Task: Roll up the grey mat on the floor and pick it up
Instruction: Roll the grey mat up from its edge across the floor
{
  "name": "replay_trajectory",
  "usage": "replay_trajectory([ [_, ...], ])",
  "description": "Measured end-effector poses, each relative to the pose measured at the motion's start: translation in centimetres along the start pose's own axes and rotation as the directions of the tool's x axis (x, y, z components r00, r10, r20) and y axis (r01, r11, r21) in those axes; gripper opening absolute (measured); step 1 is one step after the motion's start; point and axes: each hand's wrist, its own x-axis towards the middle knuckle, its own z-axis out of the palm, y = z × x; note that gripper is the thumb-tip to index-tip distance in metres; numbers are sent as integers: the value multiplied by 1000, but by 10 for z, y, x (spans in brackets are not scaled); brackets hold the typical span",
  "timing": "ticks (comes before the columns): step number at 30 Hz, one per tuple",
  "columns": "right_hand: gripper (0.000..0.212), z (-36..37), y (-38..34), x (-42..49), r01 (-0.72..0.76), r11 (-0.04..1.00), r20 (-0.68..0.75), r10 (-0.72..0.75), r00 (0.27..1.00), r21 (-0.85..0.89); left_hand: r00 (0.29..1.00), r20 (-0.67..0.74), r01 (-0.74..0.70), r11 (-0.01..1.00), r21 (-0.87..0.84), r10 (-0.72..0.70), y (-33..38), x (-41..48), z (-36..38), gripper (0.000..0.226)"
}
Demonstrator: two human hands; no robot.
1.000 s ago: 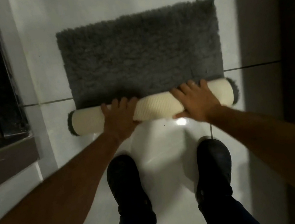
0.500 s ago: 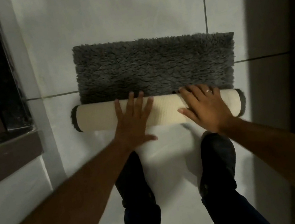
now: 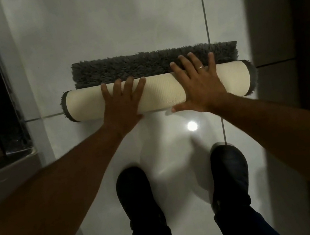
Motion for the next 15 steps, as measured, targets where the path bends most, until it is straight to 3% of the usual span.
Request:
replay_trajectory([
  [2, 123, 3, -5, -7, -3, 1000, -15, 3, 1000, -2, 998, -60, 4, 1000, -14, -5, 1, 3, 0, 89],
  [4, 119, 8, -11, -18, 27, 1000, -24, -27, 999, 8, 999, -46, 11, 998, -69, -14, 5, -5, 2, 85],
  [10, 106, 16, -23, -45, 165, 986, 35, -164, 986, -19, 970, 241, 78, 964, -253, -15, 38, -48, 22, 98],
  [15, 104, 9, -18, 0, 199, 980, 43, -198, 979, -27, 905, 426, 196, 900, -389, -13, -6, -11, 24, 124],
])
